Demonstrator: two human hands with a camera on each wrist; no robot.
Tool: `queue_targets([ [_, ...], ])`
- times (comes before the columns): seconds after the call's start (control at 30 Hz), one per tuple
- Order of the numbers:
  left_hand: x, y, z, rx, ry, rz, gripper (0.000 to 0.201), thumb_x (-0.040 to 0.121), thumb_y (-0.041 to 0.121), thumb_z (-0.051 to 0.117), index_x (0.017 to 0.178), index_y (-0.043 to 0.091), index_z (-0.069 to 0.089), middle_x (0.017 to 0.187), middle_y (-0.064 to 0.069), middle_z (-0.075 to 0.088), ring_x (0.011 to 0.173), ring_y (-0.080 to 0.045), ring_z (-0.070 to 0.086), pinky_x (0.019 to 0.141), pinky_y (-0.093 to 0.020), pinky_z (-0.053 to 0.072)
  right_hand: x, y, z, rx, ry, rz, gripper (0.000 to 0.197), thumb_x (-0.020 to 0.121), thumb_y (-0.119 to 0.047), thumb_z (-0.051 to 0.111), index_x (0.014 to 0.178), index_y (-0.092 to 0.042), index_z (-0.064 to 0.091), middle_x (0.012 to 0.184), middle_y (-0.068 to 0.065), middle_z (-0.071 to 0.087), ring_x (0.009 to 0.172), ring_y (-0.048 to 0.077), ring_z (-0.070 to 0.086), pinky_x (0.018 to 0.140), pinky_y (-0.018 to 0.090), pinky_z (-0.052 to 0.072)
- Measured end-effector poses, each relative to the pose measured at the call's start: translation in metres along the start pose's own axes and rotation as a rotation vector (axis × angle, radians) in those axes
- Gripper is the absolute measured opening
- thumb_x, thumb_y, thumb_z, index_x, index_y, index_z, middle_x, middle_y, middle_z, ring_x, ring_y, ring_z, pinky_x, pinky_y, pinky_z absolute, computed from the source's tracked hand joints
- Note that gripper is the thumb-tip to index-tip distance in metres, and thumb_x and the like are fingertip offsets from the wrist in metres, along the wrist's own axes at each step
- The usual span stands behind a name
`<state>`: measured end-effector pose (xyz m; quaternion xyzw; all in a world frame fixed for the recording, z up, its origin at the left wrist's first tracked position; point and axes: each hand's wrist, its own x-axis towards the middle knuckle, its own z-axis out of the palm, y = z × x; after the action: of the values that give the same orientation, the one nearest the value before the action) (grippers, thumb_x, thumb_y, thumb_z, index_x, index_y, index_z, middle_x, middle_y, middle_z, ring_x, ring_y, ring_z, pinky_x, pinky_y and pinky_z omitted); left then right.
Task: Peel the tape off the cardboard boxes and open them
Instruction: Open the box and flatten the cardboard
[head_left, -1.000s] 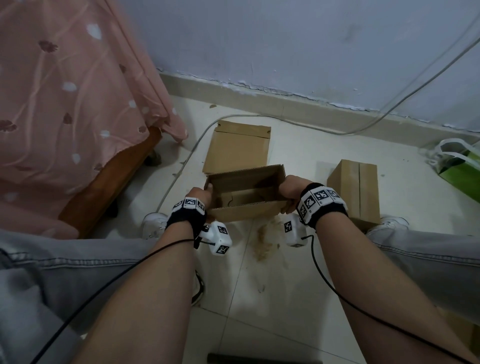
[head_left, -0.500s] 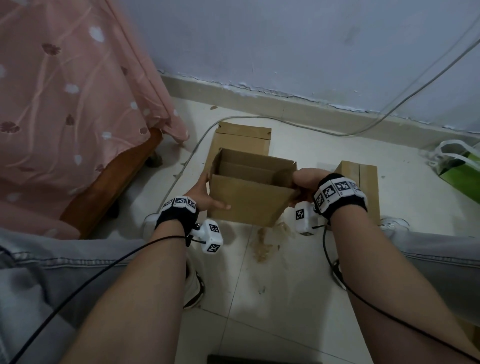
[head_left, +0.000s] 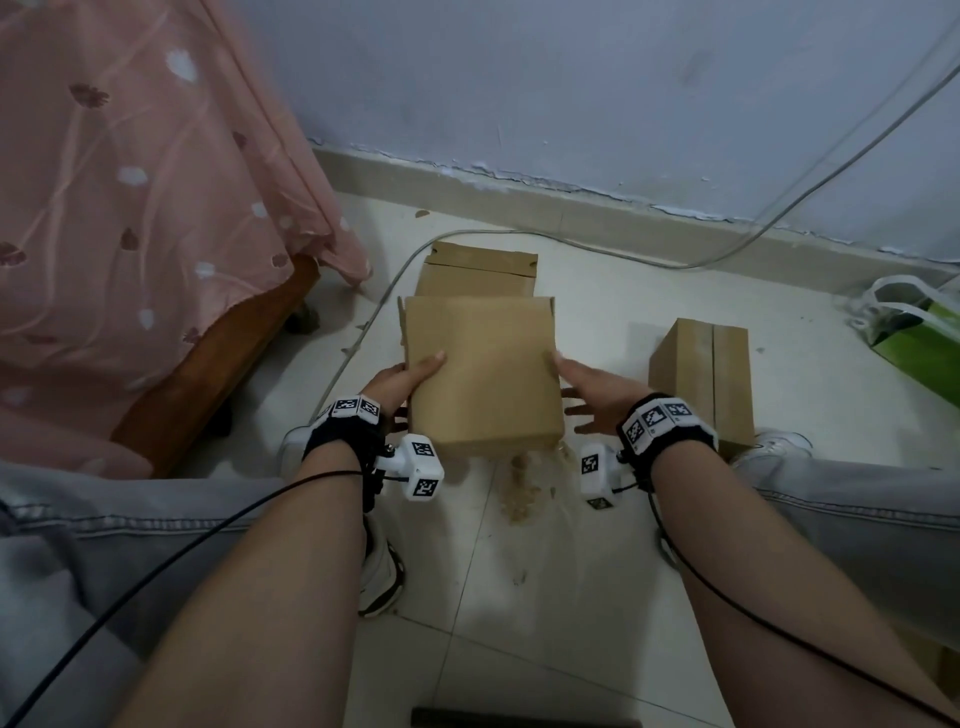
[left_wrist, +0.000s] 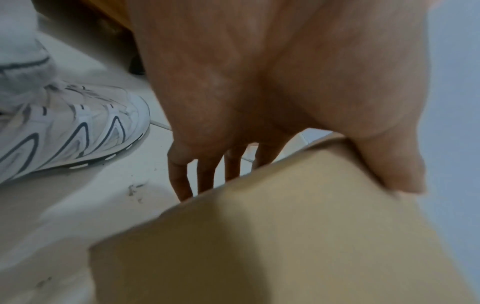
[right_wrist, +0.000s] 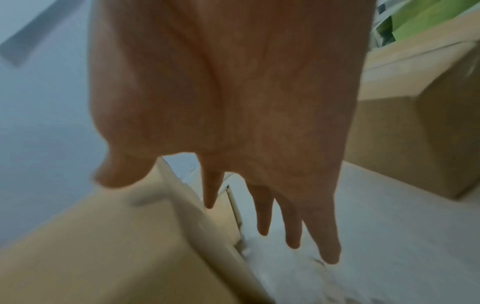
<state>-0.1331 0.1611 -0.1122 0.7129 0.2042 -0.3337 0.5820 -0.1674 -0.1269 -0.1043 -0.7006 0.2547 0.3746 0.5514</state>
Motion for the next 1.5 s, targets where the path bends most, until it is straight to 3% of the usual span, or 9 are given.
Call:
queue_targets([
  [0.2,-0.004,-0.001,0.005,-0.016,0.01,-0.067,0.077,0.078,0.077,0.055,0.128,0.018,0.052,0.116,-0.011,0.065,0.105,-0.03,0.063,0.094,-0.047,0.052,0.004,0.019,0.02,0.101,-0.098,-0.015,0.085,0.071,-0.07,0.066,0.143,-0.042,0.031,0.138,0.002,0.049,0.121,0.032,0.053,0.104,0.056,0.043],
  [0.43,-0.005,-0.004,0.008,0.1,-0.181,0.034,0.113,0.054,0.056,0.09,0.146,0.052,0.025,0.131,0.001,0.059,0.115,-0.026,0.063,0.097,-0.05,0.051,0.006,-0.001,0.009,0.333,0.02,0.096,0.069,0.08,-0.056,0.071,0.132,-0.018,0.047,0.121,0.015,0.056,0.104,0.04,0.061,0.083,0.058,0.054],
  [0.7,-0.015,0.015,0.021,-0.083,0.035,0.13,0.062,0.082,0.019,0.074,0.137,0.032,0.049,0.124,-0.007,0.06,0.104,-0.025,0.064,0.082,-0.048,0.059,-0.004,-0.014,0.013,0.265,-0.04,0.143,0.056,0.091,-0.056,0.055,0.123,-0.01,0.056,0.113,0.021,0.06,0.108,0.043,0.061,0.087,0.056,0.053],
  [0.8,-0.014,0.023,0.022,-0.086,0.134,0.076,0.042,0.081,0.017,0.062,0.123,0.024,0.056,0.118,-0.01,0.058,0.101,-0.034,0.061,0.071,-0.055,0.059,-0.011,-0.021,0.025,0.139,-0.039,0.162,0.063,0.092,-0.061,0.05,0.123,-0.006,0.054,0.106,0.021,0.066,0.092,0.037,0.066,0.07,0.045,0.058],
  [0.97,0.051,0.006,0.005,0.202,0.247,0.101,0.06,0.066,0.035,0.046,0.124,0.024,0.055,0.117,-0.013,0.063,0.101,-0.041,0.063,0.086,-0.054,0.055,-0.002,-0.042,0.032,-0.481,0.13,0.004,0.123,0.052,-0.091,0.055,0.15,-0.021,0.027,0.138,0.014,0.053,0.108,0.032,0.064,0.09,0.05,0.055],
  [1.07,0.054,0.007,0.001,0.143,0.269,0.072,0.035,0.068,0.034,0.052,0.101,0.022,0.058,0.112,-0.017,0.065,0.093,-0.042,0.066,0.08,-0.055,0.057,-0.011,-0.053,0.038,-0.65,0.131,-0.154,0.107,0.067,-0.074,0.067,0.153,-0.028,0.022,0.152,0.006,0.039,0.127,0.029,0.051,0.101,0.047,0.048],
  [1.2,-0.003,0.028,0.012,0.006,0.23,0.087,0.032,0.086,-0.001,0.047,0.112,0.013,0.057,0.101,-0.021,0.067,0.082,-0.042,0.07,0.069,-0.05,0.061,-0.008,-0.056,0.04,-0.77,0.292,-0.258,0.094,0.073,-0.044,0.08,0.149,-0.022,0.03,0.145,0.01,0.032,0.122,0.032,0.051,0.101,0.039,0.046],
  [1.37,-0.002,0.02,0.011,0.01,0.198,0.049,0.059,0.087,-0.014,0.044,0.139,0.013,0.047,0.111,-0.023,0.066,0.083,-0.041,0.071,0.071,-0.048,0.061,0.002,-0.05,0.038,-0.756,0.371,-0.405,0.039,0.087,-0.043,0.066,0.111,-0.013,0.067,0.106,0.01,0.067,0.095,0.025,0.063,0.084,0.036,0.053],
  [1.5,0.0,0.012,0.004,0.025,0.134,0.033,0.071,0.086,-0.02,0.044,0.145,0.02,0.044,0.116,-0.022,0.065,0.088,-0.039,0.071,0.075,-0.048,0.061,0.005,-0.045,0.029,-0.533,0.337,-0.373,0.049,0.088,-0.057,0.06,0.074,-0.01,0.064,0.067,0.004,0.059,0.061,0.017,0.055,0.062,0.028,0.047],
])
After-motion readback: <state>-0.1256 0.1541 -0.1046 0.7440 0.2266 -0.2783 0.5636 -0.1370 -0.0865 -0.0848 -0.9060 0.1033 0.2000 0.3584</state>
